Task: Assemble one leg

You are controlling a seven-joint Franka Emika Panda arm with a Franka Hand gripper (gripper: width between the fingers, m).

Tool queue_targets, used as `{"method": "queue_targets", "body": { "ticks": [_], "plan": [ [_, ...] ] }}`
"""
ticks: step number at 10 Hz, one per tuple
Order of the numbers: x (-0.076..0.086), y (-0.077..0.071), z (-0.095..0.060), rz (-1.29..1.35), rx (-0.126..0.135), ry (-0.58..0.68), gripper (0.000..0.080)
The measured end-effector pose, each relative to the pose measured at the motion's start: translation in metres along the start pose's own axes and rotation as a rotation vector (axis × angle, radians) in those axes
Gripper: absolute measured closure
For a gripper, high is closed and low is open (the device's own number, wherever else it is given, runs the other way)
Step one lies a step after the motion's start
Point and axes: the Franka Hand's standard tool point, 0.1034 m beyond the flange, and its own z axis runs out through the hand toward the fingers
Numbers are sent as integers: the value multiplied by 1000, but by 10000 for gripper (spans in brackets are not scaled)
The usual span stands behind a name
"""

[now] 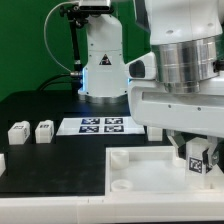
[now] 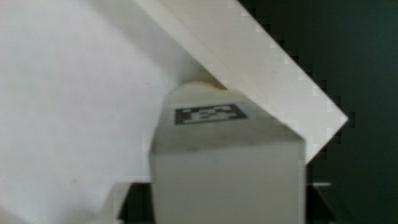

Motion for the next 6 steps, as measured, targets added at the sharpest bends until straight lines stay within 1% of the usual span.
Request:
{"method": "queue_targets", "body": {
  "ticks": [1,3,4,5,6],
  "plan": [
    [1,0,0,142,-4,-10,504],
    [4,5,0,457,44,-59,504],
    [2,5,1,531,44,-68,504],
    [1,5,1,671,47,-87,504],
    [1,5,1,835,67,-99,504]
  ]
}}
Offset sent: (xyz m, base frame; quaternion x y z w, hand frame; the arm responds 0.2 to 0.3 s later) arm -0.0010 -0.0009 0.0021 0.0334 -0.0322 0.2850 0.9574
